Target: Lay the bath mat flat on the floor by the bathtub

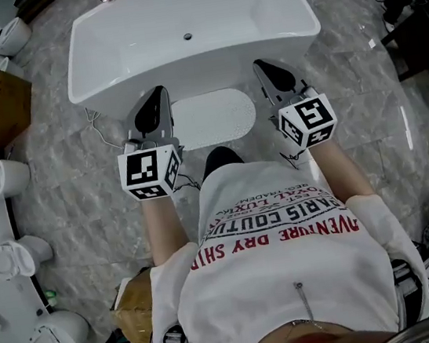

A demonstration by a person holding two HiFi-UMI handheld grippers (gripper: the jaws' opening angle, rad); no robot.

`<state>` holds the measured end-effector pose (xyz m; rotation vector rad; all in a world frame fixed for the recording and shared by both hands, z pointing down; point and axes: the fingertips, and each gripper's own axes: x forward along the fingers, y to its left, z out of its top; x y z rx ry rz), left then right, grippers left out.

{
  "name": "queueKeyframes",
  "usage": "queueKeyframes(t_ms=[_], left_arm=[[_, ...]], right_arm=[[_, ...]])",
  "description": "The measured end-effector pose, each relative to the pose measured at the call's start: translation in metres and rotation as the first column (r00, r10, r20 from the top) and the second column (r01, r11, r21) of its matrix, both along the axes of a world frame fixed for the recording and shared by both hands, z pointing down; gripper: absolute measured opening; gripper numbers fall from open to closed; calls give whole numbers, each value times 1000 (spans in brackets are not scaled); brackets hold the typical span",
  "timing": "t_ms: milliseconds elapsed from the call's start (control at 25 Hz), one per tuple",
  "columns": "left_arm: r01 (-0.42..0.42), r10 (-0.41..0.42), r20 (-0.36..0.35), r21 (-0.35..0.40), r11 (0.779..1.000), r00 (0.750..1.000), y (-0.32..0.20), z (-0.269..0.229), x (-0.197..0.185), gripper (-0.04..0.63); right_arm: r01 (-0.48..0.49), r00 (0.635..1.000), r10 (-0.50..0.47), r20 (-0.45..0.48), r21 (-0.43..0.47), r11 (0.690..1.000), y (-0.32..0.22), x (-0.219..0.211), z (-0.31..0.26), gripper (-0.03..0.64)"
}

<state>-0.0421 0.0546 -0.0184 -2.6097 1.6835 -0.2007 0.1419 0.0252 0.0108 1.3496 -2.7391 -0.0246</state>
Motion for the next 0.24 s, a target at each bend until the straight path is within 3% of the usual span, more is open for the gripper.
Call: queueKeyframes(t_ms=[240], left_arm=[[6, -6, 6, -8, 1000, 1000, -3, 4, -2, 11]], right_arm=[[1, 1000, -1, -18, 14, 1000, -2, -3, 1, 8]])
